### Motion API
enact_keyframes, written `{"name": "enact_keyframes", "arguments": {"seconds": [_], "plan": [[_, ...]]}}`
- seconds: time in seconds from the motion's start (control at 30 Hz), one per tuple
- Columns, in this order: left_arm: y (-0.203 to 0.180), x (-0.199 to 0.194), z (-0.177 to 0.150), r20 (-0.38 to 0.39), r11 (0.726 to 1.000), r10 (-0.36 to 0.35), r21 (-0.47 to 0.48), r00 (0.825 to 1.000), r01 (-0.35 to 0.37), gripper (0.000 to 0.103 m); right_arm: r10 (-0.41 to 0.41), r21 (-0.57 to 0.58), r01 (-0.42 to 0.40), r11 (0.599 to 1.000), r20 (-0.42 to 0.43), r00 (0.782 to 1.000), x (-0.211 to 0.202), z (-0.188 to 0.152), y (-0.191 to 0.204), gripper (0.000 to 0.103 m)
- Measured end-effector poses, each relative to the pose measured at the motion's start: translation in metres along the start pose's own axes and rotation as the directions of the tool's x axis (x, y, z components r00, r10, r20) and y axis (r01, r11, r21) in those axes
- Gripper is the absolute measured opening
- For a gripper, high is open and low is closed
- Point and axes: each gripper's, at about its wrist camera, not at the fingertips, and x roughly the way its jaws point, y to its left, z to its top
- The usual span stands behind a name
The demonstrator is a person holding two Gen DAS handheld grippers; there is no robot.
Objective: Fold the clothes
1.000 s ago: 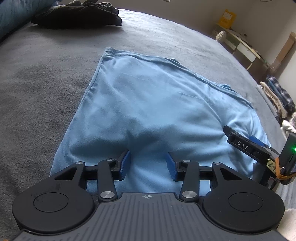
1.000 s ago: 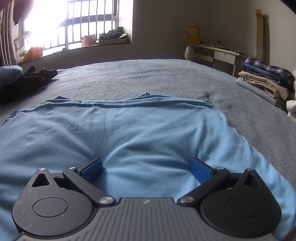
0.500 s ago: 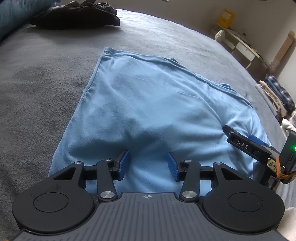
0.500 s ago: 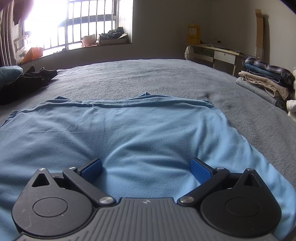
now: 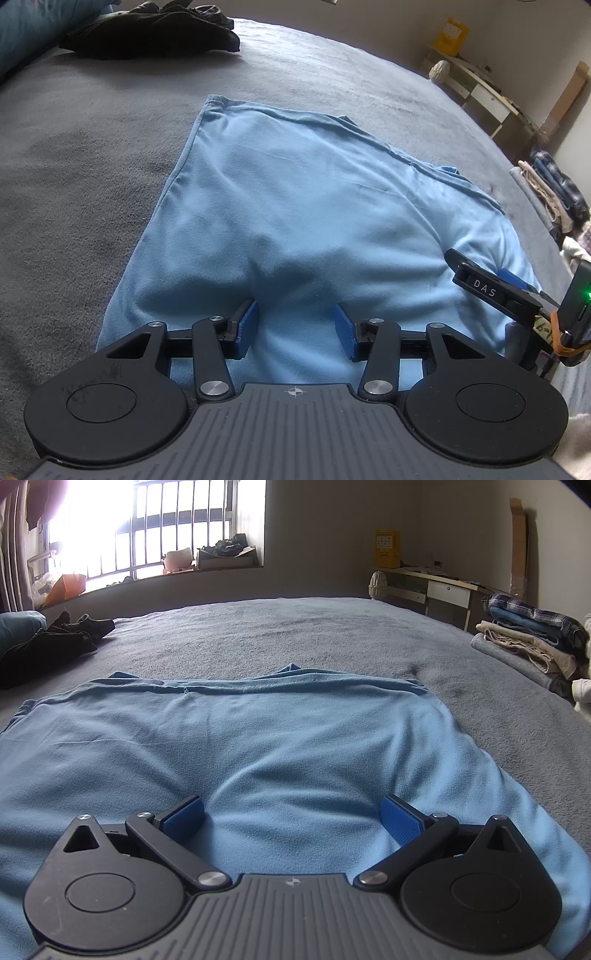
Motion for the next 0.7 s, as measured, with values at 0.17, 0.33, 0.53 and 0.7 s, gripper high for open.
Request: {"name": "enact_keyframes", "arguments": {"seconds": [0.17, 0.33, 0.53, 0.7], "plan": [[0.001, -0.001, 0.001, 0.001, 1.000, -0.002, 0.001, 1.000, 0.002, 0.047, 0.002, 0.000, -0.002, 1.000, 0.002, 1.000, 0.001, 0.000, -0.001, 0.103], [0.000, -0.001, 0.001, 0.001, 1.000, -0.002, 0.009, 1.000, 0.002, 0.047, 0.000, 0.001, 0.000, 1.000, 0.004, 1.000, 0.000, -0.001, 0.000, 0.103], [0.000, -0.002, 0.000, 0.003, 1.000, -0.002, 0.019, 1.000, 0.002, 0.048, 0.007, 0.002, -0.007, 1.000, -0.021, 1.000, -0.003, 0.004, -0.001, 0.103], [-0.001, -0.001, 0.001, 0.004, 1.000, 0.002, 0.019, 1.000, -0.002, 0.048, -0.022, -0.006, 0.022, 1.000, -0.085, 0.996, -0.021, 0.024, 0.002, 0.103]]}}
